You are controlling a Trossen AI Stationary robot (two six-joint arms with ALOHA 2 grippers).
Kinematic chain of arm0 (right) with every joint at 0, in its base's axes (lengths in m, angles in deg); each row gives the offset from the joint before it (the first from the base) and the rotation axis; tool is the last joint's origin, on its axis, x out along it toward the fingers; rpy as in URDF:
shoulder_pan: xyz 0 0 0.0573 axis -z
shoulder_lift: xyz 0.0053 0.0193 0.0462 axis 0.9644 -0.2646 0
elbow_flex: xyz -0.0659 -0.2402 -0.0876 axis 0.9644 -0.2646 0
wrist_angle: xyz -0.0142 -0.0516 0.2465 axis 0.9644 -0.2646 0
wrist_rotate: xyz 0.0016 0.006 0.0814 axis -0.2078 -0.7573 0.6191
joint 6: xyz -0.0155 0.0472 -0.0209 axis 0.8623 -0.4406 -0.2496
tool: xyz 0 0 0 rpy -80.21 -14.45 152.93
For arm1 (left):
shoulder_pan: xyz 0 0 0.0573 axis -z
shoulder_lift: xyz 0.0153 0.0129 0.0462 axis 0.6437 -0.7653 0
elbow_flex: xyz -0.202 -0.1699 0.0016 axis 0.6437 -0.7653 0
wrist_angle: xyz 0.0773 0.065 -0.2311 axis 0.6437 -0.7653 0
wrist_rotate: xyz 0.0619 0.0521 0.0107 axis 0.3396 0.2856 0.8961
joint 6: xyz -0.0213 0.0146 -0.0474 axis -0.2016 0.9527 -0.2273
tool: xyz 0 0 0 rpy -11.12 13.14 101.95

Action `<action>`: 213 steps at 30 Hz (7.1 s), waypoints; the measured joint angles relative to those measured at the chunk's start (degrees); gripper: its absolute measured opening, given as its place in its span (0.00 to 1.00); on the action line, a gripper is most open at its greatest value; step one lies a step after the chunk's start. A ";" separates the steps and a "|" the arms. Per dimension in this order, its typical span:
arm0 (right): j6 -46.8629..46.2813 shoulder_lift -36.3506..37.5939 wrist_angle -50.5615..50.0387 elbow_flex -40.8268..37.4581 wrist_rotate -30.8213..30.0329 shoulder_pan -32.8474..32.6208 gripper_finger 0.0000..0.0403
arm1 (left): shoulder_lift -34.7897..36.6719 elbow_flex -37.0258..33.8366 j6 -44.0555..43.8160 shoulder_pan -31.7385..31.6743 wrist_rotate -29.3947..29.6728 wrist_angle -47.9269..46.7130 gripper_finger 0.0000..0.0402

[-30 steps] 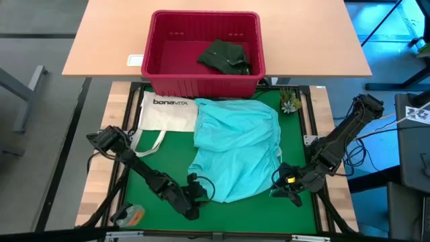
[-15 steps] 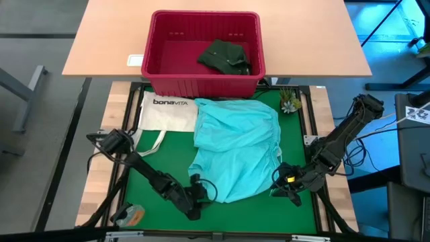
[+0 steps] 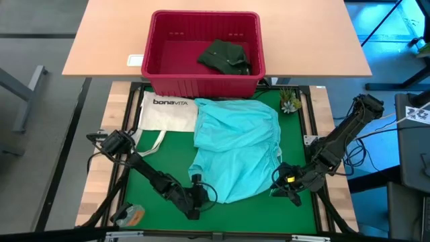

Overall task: Fold Laundry from Bin
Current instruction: Fold the light blue shorts from the red laundry bin

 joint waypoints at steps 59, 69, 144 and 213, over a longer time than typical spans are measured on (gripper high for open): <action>-5.53 -18.27 -8.84 0.04 1.91 -0.28 0.13 | 15.88 -0.09 -15.72 2.93 -21.76 -18.40 0.00; -8.63 -18.05 -8.74 0.04 14.75 -0.31 0.01 | 15.88 -0.09 -19.32 3.02 -26.33 -18.45 0.00; -11.58 -18.07 -3.02 0.03 36.63 -0.31 0.01 | 12.36 -0.09 -5.88 -6.05 -1.91 -26.03 0.34; -11.54 -18.08 -3.04 0.04 34.02 -0.31 0.01 | 13.61 -0.09 2.53 -2.67 7.64 -39.32 0.34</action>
